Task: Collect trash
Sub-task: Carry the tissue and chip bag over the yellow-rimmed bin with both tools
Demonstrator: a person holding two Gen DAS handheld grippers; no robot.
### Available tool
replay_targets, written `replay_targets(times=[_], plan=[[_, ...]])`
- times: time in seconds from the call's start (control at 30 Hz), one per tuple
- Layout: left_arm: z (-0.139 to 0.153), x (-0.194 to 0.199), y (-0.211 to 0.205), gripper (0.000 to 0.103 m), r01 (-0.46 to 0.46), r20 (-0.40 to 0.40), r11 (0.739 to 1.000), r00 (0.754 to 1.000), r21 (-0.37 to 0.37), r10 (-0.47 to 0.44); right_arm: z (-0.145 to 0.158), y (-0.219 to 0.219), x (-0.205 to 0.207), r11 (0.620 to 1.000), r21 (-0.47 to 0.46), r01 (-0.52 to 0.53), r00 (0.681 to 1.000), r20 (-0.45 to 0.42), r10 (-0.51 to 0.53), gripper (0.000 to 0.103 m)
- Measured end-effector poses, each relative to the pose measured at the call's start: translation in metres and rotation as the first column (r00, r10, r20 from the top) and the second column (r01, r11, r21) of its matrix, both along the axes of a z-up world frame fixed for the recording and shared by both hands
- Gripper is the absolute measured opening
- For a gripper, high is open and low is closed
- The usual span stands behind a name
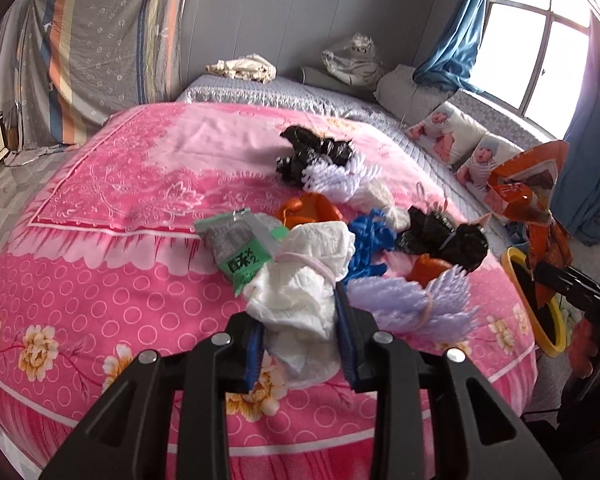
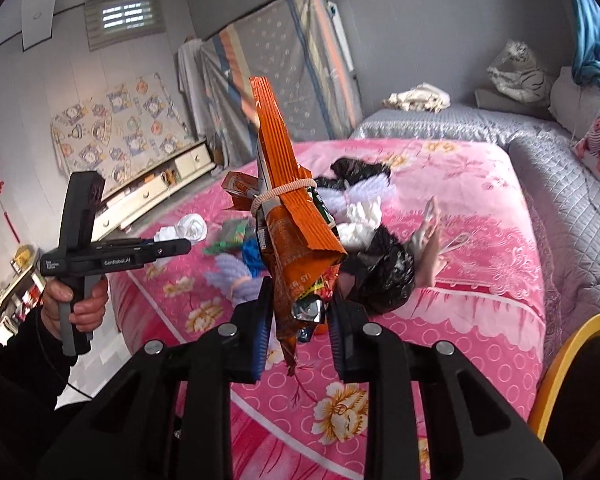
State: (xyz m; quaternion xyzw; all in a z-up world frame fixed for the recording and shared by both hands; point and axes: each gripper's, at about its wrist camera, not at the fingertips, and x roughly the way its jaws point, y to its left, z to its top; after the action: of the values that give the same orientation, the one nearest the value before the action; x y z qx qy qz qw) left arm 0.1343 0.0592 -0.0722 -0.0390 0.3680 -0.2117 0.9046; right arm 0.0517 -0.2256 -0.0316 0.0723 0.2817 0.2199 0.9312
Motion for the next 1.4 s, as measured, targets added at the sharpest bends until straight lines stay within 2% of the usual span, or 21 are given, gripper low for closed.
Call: replay_targets(times=[0.13,0.3,0.5,0.73,0.83,1.13,1.27,1.4], plan=[[0.019,-0.01,-0.007,0.029,0.014,0.073,0.999,0.997,-0.045,-0.011,0.011,-0.011,-0.011,0.997,0.032,0.073,0.996,0.053,-0.075,0.024],[0.04,-0.016,-0.035,0.029,0.07,0.153,0.996,0.986,-0.055,-0.061,0.019,-0.025,-0.018,0.987,0.025,0.156,0.984,0.082,-0.158,0.024],[0.059,-0.016,-0.089,0.029,0.178,0.209,0.984,0.963,-0.026,-0.169,0.028,-0.047,-0.035,0.95,0.023,0.313,0.942,0.118,-0.313,0.024],[0.071,-0.014,-0.166,0.029,0.311,0.233,0.95,0.926,-0.028,-0.296,0.038,-0.089,-0.062,0.871,0.034,0.49,0.861,0.136,-0.49,0.024],[0.074,-0.015,-0.195,0.029,0.364,0.236,0.931,0.908,-0.031,-0.347,0.043,-0.109,-0.076,0.826,0.036,0.562,0.813,0.161,-0.56,0.024],[0.078,-0.025,-0.286,0.029,0.524,0.248,0.852,0.827,-0.014,-0.505,0.044,-0.161,-0.112,0.698,0.043,0.715,0.68,0.187,-0.709,0.024],[0.075,-0.025,-0.317,0.029,0.556,0.236,0.83,0.813,-0.039,-0.533,0.04,-0.181,-0.123,0.623,0.036,0.782,0.609,0.174,-0.774,0.024],[0.069,-0.031,-0.343,0.029,0.572,0.228,0.818,0.806,-0.063,-0.546,0.037,-0.191,-0.128,0.596,0.029,0.802,0.587,0.139,-0.797,0.024]])
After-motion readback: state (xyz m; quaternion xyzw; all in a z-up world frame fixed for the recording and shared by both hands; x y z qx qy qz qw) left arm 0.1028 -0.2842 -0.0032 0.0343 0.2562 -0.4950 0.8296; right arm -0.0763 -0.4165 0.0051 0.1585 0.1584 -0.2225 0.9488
